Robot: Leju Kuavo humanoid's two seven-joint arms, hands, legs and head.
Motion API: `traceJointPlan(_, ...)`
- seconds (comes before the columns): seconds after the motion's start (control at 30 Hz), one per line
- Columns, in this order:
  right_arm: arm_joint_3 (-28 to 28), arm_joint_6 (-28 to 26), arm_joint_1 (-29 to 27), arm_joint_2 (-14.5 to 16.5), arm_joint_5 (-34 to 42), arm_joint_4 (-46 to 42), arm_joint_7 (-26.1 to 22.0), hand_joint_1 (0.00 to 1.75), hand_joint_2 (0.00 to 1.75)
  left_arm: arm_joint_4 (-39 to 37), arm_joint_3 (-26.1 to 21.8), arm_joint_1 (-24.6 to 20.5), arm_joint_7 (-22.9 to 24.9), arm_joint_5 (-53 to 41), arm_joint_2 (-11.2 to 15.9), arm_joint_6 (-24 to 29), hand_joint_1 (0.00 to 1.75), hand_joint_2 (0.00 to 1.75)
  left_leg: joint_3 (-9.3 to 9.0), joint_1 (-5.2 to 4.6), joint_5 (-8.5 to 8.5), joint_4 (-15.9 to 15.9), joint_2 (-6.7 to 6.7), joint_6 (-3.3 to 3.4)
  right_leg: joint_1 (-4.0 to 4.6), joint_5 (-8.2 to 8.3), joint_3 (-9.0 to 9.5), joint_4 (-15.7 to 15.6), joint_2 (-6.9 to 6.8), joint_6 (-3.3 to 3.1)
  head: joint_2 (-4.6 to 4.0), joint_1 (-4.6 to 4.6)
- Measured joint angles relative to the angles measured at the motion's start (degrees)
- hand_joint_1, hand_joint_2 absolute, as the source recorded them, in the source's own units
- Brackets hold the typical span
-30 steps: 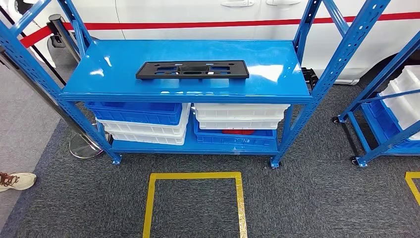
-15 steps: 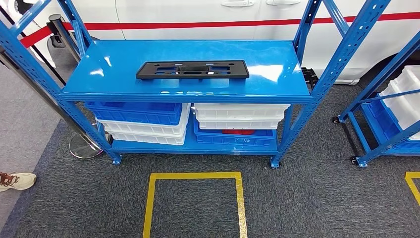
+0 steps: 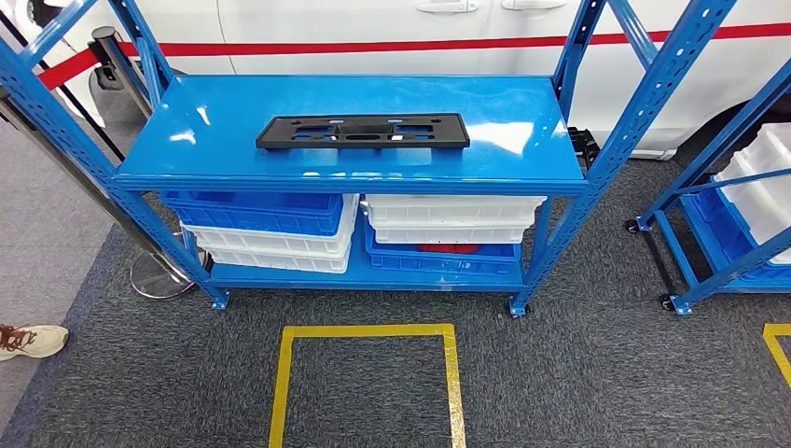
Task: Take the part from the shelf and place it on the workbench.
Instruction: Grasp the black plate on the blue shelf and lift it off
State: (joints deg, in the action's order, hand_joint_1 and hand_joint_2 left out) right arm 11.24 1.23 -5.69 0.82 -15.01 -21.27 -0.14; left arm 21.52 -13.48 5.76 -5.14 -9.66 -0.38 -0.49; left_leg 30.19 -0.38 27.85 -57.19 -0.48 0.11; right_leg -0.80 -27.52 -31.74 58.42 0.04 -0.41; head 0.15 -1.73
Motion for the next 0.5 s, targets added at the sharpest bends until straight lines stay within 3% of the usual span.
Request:
traceJointPlan(0.07, 2.0, 0.3, 0.5, 0.1, -2.6, 0.3, -0.1, 0.0, 1.75, -0.1, -2.3, -0.4, -0.9, -1.7, 0.0, -0.2, 0.0, 1.75, 0.0, 0.0, 0.0, 0.0, 0.0, 0.0, 0.0, 0.0, 0.0, 0.0, 0.0, 0.0, 0.0, 0.0)
traceJointPlan(0.2, 6.1, 0.8, 1.5, 0.4, -7.9, 1.1, -0.3, 0.0, 0.0, -0.3, -7.1, -1.3, -2.6, -4.9, -0.1, -0.4, 0.0, 0.0, 0.0, 0.0, 0.0, 0.0, 0.0, 0.0, 0.0, 0.0, 0.0, 0.0, 0.0, 0.0, 0.0, 0.0)
traceJointPlan(0.5, 15.3, 2.7, 4.2, 1.6, -18.6, 2.9, -3.2, 0.0, 0.0, -1.7, -18.1, -3.5, -6.8, -11.8, -0.6, -0.8, 0.0, 0.0, 0.0, 0.0, 0.0, 0.0, 0.0, 0.0, 0.0, 0.01, 0.01, 0.0, 0.01, 0.02, 0.0, 0.0)
